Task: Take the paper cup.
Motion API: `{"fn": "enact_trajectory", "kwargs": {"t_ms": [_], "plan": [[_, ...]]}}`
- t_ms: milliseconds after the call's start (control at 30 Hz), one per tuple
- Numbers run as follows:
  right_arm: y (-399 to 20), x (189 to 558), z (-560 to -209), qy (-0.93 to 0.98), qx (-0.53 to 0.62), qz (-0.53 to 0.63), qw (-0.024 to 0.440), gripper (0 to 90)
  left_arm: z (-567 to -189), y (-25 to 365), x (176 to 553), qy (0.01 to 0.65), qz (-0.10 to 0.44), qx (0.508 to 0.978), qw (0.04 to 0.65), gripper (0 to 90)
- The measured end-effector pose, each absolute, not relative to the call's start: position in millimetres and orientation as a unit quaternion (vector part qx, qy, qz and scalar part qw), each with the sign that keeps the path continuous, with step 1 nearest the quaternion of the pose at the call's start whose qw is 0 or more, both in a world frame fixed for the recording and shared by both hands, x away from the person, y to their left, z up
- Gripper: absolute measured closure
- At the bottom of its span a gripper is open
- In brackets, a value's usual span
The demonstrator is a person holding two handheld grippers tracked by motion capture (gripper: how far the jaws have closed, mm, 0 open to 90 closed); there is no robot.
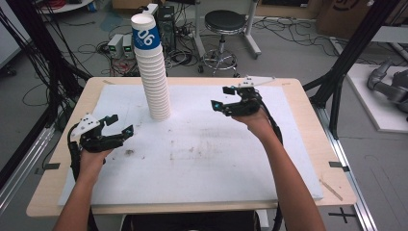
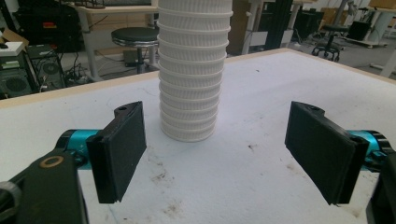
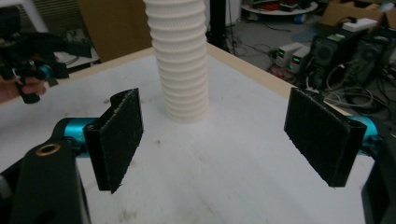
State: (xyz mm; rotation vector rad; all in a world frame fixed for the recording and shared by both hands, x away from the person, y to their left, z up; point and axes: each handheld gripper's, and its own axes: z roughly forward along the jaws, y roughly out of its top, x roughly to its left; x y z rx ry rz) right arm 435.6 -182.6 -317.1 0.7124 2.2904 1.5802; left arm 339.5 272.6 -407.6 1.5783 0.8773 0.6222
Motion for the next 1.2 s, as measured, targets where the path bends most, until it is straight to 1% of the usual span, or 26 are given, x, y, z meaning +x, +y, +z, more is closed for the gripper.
{"fn": "enact_trajectory", "kwargs": {"t_ms": [200,233,267,300,333,533,733,933,967,1000,1033,1200], "plan": [[-137,460,-299,0.785,0.218,0.567,0.123,20.0,-408,274,340,0.375,0.264,0.675,0.578,20.5],[-123,470,-294,0.786,0.217,0.567,0.114,20.0,-408,274,340,0.375,0.263,0.674,0.579,20.5],[-123,470,-294,0.786,0.217,0.567,0.114,20.0,-408,274,340,0.375,0.262,0.673,0.581,20.5],[-112,477,-291,0.784,0.209,0.573,0.11,20.0,-408,274,340,0.375,0.261,0.672,0.583,20.5],[-112,477,-291,0.784,0.209,0.573,0.11,20.0,-408,274,340,0.376,0.259,0.67,0.586,20.5],[-75,499,-274,0.789,0.199,0.572,0.104,20.0,-408,274,340,0.376,0.256,0.668,0.589,20.5],[-56,506,-266,0.791,0.192,0.572,0.101,20.0,-408,275,341,0.377,0.251,0.659,0.6,20.5],[-28,515,-256,0.792,0.187,0.573,0.101,19.9,-407,277,340,0.381,0.251,0.655,0.603,20.5],[-18,518,-255,0.79,0.192,0.573,0.103,19.6,-407,277,340,0.381,0.251,0.655,0.602,20.5],[-18,518,-255,0.79,0.192,0.573,0.103,19.6,-407,277,340,0.38,0.251,0.656,0.602,20.5],[-12,519,-256,0.787,0.197,0.577,0.1,15.4,-407,277,340,0.38,0.251,0.656,0.602,20.5],[-6,522,-261,0.784,0.205,0.577,0.108,14.5,-406,280,339,0.384,0.255,0.649,0.606,20.5]]}}
